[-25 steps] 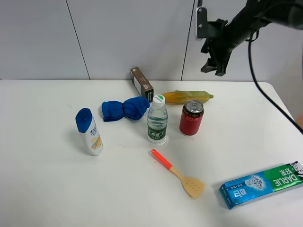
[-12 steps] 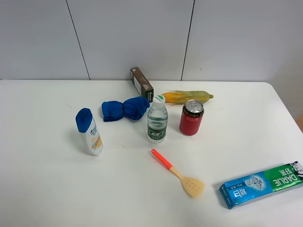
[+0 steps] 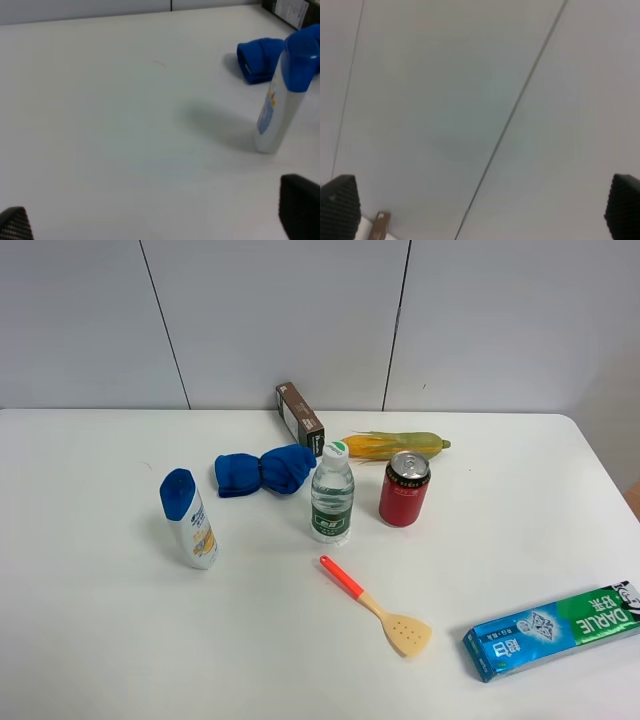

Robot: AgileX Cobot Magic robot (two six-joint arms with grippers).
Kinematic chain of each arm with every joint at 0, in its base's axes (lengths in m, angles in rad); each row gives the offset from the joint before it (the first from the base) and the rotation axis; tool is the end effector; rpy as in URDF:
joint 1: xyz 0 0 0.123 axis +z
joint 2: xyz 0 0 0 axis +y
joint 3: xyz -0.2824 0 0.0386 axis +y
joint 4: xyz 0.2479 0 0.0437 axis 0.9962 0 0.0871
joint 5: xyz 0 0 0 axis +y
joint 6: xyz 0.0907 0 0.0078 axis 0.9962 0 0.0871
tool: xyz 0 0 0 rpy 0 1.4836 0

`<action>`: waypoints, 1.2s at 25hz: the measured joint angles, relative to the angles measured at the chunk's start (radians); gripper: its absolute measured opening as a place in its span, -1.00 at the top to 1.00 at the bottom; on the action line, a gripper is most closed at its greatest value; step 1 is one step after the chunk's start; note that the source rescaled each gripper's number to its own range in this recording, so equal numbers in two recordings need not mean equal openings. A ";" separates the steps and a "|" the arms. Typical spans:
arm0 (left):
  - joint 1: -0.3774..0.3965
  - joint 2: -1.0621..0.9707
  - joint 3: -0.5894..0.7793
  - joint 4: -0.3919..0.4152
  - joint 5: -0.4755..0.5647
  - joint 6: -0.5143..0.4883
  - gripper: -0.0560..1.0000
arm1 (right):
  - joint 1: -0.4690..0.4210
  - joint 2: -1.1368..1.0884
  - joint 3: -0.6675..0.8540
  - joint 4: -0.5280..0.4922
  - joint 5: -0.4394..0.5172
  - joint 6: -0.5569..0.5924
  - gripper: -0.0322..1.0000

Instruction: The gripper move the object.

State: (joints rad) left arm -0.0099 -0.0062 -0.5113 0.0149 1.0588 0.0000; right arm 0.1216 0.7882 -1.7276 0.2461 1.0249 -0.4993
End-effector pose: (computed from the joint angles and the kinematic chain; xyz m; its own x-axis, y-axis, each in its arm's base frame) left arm -0.0071 0.0013 0.2804 -0.4386 0.0116 -0.8986 0.0014 0.9999 0.0123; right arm 0.0258 0.0223 0.5776 0.1317 -0.3399 -0.9312 -0.2978 0.8824 -0.3642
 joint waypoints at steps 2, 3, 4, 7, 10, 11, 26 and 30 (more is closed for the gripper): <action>0.000 0.000 0.000 0.000 0.000 0.000 -1.00 | -0.051 -0.071 0.053 -0.058 0.016 0.048 -1.00; 0.000 0.000 0.000 0.000 0.000 0.000 -1.00 | -0.073 -0.113 0.105 -0.085 0.018 0.080 -1.00; 0.000 0.000 0.000 0.000 0.000 0.000 -1.00 | -0.087 -0.161 0.172 -0.101 0.020 0.114 -1.00; 0.000 0.000 0.000 0.000 0.000 0.000 -1.00 | -0.123 -0.303 0.419 -0.112 0.034 0.170 -1.00; 0.000 0.000 0.000 0.000 0.000 0.000 -1.00 | -0.163 -0.435 0.705 -0.113 0.041 0.186 -1.00; 0.000 0.000 0.000 0.000 0.000 0.000 -1.00 | -0.174 -0.474 0.799 -0.112 0.044 0.198 -1.00; 0.000 0.000 0.000 0.000 0.000 0.000 -1.00 | -0.252 -0.721 1.220 -0.155 0.054 0.345 -1.00; 0.000 0.000 0.000 0.000 0.000 0.000 -1.00 | -0.233 -0.729 1.230 -0.158 0.046 0.345 -1.00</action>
State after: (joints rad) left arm -0.0099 -0.0062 -0.5113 0.0149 1.0588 0.0000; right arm -0.1111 0.0590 -0.4977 0.0882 1.0711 -0.1545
